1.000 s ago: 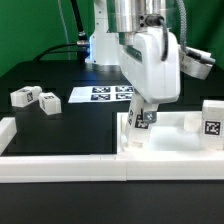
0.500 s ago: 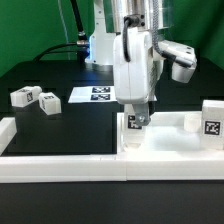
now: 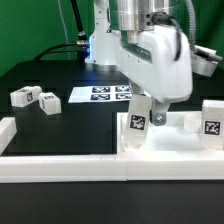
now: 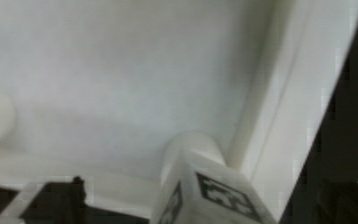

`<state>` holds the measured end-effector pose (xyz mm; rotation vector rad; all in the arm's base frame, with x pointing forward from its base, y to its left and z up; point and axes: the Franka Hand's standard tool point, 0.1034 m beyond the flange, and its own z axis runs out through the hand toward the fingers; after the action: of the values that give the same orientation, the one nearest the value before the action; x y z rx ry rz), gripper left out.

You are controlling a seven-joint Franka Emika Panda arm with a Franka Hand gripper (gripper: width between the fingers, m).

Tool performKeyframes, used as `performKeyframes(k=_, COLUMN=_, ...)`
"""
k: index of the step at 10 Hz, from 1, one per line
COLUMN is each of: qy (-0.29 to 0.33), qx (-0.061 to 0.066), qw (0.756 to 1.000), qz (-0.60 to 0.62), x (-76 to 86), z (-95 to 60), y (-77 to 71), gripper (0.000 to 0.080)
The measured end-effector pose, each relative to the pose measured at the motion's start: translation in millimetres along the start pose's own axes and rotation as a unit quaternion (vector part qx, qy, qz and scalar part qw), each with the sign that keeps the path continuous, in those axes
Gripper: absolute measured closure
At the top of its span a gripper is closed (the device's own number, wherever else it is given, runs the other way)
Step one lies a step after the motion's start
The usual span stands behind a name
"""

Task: Assemble square table

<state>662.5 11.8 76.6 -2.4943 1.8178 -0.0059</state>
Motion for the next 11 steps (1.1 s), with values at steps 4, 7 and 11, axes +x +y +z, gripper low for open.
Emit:
performKeyframes(k=4, qy=0.015, qx=-0.011, qw=0.977, qz=-0.213, x=3.1, z=-2.1, y=-1.2, gripper=0.0151)
performKeyframes(k=7, qy=0.030, qx=-0.016, qw=0.925, qz=-0.378, x=6.1, z=-1.3, y=-4.1, gripper=0.0151)
performKeyframes(k=11, qy=0.030, qx=-0.016, qw=0.953, qz=-0.303, x=9.1, z=-1.1, y=-1.9, gripper=0.0355)
